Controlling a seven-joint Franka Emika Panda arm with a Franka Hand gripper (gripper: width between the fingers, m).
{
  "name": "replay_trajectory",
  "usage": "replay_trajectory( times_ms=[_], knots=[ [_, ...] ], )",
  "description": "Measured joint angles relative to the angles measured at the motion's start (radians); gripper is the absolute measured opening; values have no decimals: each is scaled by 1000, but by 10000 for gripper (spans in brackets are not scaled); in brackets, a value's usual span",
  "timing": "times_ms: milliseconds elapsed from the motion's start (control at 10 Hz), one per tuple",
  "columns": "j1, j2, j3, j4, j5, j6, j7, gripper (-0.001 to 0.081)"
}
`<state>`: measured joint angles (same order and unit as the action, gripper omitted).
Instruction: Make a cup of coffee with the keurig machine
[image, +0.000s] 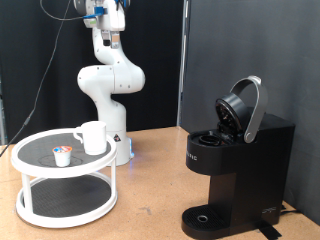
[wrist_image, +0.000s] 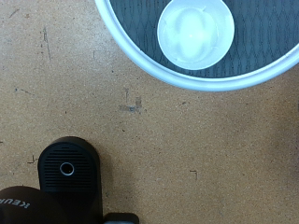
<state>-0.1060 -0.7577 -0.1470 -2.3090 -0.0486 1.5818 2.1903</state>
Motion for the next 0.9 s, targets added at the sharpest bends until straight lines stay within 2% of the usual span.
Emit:
replay_trajectory(
  times_ms=[200, 500, 900],
  knots=[
    [-14, 7, -17, -5, -26, 4, -1, 734],
    [-40, 41, -74, 0, -70, 21, -27, 734],
    [-48, 109, -149, 45, -100, 53, -100, 734]
  ],
)
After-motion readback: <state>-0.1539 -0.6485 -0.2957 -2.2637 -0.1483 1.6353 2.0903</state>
